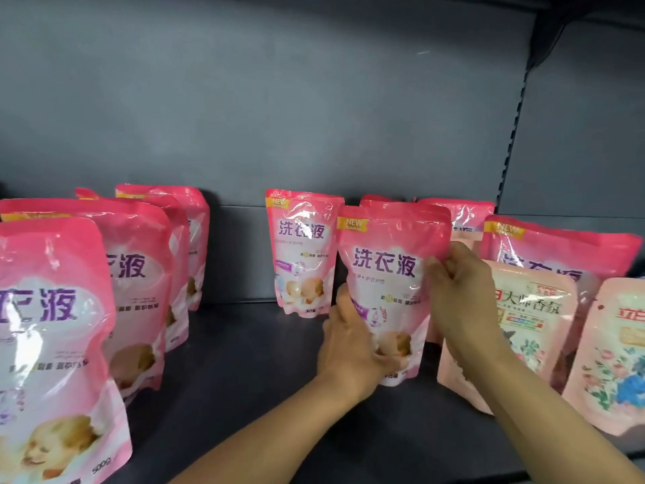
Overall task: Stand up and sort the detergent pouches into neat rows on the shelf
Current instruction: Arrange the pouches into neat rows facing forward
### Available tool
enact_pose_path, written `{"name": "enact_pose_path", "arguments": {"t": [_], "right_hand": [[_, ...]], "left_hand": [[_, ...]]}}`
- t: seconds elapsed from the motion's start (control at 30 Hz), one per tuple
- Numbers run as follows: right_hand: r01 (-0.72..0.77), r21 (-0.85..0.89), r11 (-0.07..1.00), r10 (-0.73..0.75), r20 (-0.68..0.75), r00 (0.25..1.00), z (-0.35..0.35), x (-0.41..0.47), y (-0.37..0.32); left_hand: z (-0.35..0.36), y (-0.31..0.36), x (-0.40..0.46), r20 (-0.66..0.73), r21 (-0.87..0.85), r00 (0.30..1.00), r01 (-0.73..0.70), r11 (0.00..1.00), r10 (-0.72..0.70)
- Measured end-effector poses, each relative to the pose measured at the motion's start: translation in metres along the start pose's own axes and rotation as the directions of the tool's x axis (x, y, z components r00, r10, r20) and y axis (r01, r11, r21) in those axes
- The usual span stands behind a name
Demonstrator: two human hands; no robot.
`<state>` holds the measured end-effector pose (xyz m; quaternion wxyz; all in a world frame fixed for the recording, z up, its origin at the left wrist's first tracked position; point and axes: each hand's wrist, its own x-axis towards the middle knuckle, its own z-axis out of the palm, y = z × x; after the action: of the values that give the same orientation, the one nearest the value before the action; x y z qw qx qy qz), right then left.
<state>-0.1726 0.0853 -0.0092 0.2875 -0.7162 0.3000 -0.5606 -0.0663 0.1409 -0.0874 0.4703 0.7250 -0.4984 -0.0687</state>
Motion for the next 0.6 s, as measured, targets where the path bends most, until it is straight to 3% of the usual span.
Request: {"name": "enact_pose_path", "arguments": {"t": [0.17, 0.27, 0.33, 0.4, 0.5, 0.6], "right_hand": [[0.004, -0.038, 0.999, 0.001, 0.124, 0.992, -0.012, 0.007, -0.021], [0.158, -0.084, 0.984, -0.145, 0.146, 0.979, -0.020, 0.021, -0.049], [0.277, -0.124, 0.953, -0.246, 0.217, 0.945, -0.018, 0.044, -0.067], [0.365, -0.199, 0.910, -0.262, 0.408, 0.875, -0.004, 0.076, -0.081], [0.470, -0.301, 0.830, -0.134, 0.710, 0.691, 0.036, 0.116, -0.094], [0.635, -0.427, 0.644, 0.005, 0.832, 0.554, 0.080, 0.142, -0.093]], "left_hand": [[-0.003, -0.003, 0.002, 0.058, -0.075, 0.998, -0.020, 0.997, 0.024], [-0.026, -0.006, 0.006, 0.046, -0.156, 0.998, -0.036, 0.987, 0.044], [-0.047, -0.006, 0.014, -0.043, -0.165, 0.997, -0.062, 0.984, 0.056], [-0.068, -0.011, 0.026, -0.159, -0.104, 0.987, -0.045, 0.994, 0.028], [-0.082, -0.026, 0.045, -0.257, -0.007, 0.965, 0.043, 0.999, -0.044], [-0.081, -0.044, 0.061, -0.275, 0.016, 0.951, 0.152, 0.988, -0.141]]}}
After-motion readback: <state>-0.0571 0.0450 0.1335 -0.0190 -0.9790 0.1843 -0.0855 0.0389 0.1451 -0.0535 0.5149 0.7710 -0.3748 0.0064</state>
